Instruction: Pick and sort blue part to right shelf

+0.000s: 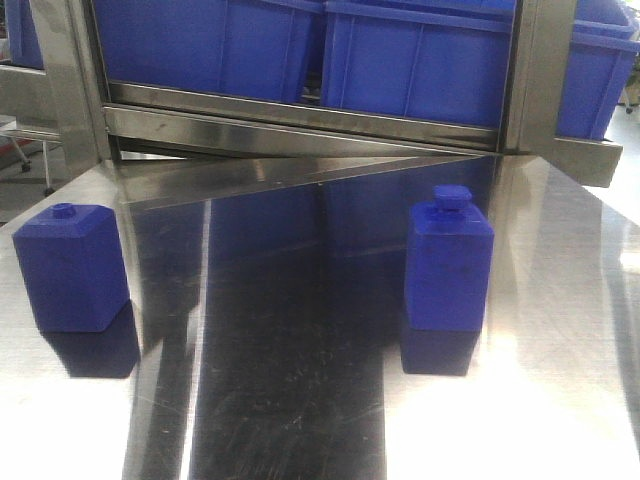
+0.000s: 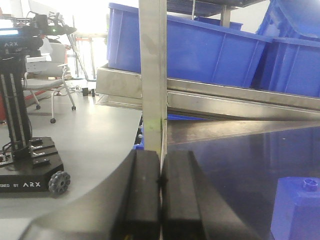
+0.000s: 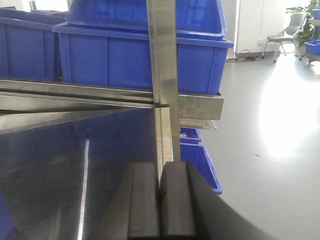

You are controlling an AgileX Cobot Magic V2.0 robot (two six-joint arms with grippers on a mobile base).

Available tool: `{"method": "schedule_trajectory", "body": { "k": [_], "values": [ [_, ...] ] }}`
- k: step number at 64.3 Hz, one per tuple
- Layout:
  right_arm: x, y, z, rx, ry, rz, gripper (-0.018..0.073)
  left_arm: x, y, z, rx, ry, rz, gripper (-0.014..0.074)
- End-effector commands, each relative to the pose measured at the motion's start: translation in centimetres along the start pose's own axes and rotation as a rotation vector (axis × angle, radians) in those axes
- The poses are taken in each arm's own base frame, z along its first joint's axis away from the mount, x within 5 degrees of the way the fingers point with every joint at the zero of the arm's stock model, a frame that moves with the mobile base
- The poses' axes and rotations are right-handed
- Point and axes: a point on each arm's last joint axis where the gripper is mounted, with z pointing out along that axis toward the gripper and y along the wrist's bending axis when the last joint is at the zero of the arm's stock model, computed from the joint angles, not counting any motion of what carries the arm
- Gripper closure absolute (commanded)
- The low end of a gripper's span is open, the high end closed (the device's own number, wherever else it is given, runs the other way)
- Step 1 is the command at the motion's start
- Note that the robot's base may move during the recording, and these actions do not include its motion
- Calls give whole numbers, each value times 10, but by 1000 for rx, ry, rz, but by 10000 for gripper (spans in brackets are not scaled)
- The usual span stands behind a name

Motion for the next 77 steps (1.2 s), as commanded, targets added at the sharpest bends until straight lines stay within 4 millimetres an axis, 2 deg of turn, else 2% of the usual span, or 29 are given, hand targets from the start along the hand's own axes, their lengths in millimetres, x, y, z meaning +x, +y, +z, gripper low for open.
{"method": "schedule_trajectory", "body": {
  "k": [1,68,77],
  "values": [
    [-17,1,-3,-9,-135,-13,528,-1,1,-2,-5,-85,-11,464],
    [-16,1,-3,-9,-118,-13,528,-1,1,-2,-5,-85,-11,464],
    [-23,2,-4,-10,-128,-13,528,-1,1,-2,-5,-85,-11,464]
  ]
}}
